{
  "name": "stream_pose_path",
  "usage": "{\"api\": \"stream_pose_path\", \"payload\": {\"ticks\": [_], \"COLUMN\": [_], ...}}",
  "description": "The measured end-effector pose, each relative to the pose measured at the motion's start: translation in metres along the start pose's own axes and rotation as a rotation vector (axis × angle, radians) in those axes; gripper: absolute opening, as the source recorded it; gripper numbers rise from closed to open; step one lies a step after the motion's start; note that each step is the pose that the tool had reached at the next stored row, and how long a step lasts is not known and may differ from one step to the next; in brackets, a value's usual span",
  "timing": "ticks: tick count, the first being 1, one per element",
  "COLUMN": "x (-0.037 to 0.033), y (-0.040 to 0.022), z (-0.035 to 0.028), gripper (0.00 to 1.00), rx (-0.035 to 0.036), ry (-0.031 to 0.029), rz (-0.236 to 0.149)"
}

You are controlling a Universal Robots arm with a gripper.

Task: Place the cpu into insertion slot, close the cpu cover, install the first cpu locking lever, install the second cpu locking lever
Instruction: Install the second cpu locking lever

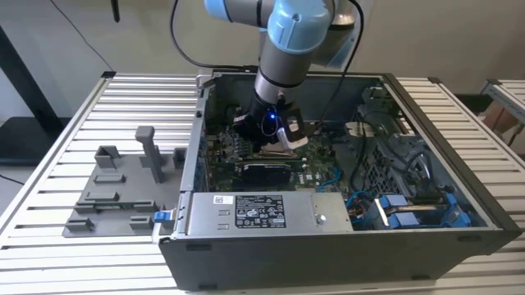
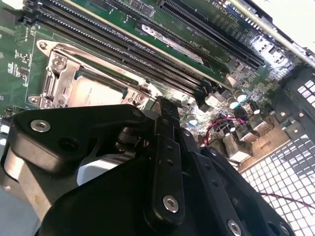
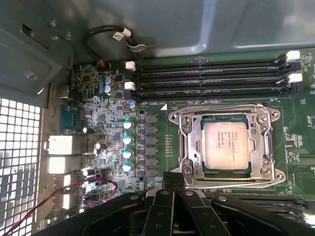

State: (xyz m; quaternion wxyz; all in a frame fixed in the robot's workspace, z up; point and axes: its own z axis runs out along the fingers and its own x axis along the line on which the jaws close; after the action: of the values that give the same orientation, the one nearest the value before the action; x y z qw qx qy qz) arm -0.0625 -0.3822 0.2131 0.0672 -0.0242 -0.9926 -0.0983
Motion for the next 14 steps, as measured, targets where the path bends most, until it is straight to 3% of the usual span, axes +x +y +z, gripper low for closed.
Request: {"api": "stream_pose_path", "payload": {"ticks": [14], "x": [0.0015], "y": [-0.0003], "z": [0.0114], "gripper": [0.11], "rx": [0.0001], "ry": [0.0001], "rz": [0.000]}}
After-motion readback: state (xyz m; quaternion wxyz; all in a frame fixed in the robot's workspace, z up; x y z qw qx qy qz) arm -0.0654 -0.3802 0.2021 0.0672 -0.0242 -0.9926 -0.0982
